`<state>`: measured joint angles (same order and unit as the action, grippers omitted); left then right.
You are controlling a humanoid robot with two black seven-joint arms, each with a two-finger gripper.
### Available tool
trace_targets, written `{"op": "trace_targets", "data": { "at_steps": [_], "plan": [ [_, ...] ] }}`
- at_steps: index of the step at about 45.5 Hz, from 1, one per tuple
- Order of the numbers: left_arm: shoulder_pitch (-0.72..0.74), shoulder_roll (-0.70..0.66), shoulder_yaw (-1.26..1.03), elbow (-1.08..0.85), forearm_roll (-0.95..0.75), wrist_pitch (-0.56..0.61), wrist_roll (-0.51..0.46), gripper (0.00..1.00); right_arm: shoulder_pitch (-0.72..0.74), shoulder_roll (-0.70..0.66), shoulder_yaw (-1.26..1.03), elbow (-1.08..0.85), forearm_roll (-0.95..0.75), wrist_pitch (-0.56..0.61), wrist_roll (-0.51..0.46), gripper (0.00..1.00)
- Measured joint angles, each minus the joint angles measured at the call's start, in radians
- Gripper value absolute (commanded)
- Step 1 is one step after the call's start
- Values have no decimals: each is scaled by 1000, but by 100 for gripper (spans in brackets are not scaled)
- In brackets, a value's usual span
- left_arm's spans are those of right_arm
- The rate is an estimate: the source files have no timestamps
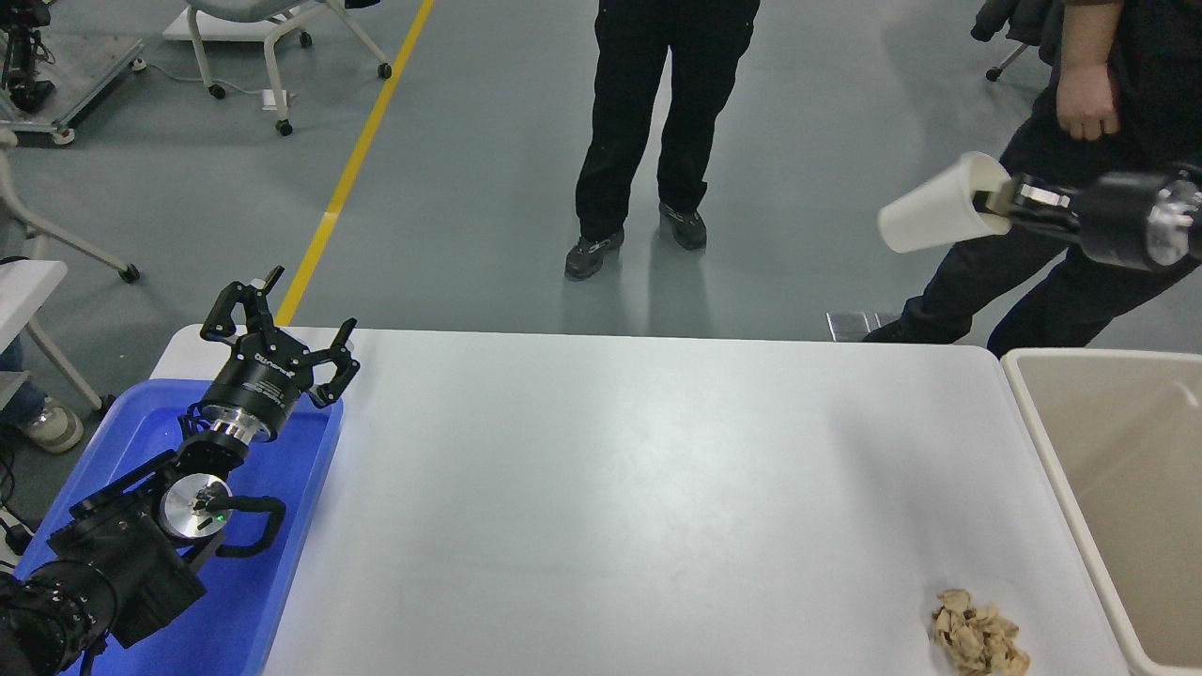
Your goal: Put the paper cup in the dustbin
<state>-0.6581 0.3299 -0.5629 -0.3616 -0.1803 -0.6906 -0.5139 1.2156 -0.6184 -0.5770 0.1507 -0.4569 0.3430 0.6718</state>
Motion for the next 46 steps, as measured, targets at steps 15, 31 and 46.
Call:
{"op": "trace_targets", "data": {
  "at_steps": [15,31,46],
  "plan": [
    [0,0,0,0,0,0,0,100,-159,-49,115,-158,163,-17,-223,0],
    [0,0,0,0,0,-1,0,100,-235,-46,210,-208,197,-168,-463,0],
    [0,0,0,0,0,-1,0,100,-324,-24,219,-219,193,-316,-559,0]
  ]
}}
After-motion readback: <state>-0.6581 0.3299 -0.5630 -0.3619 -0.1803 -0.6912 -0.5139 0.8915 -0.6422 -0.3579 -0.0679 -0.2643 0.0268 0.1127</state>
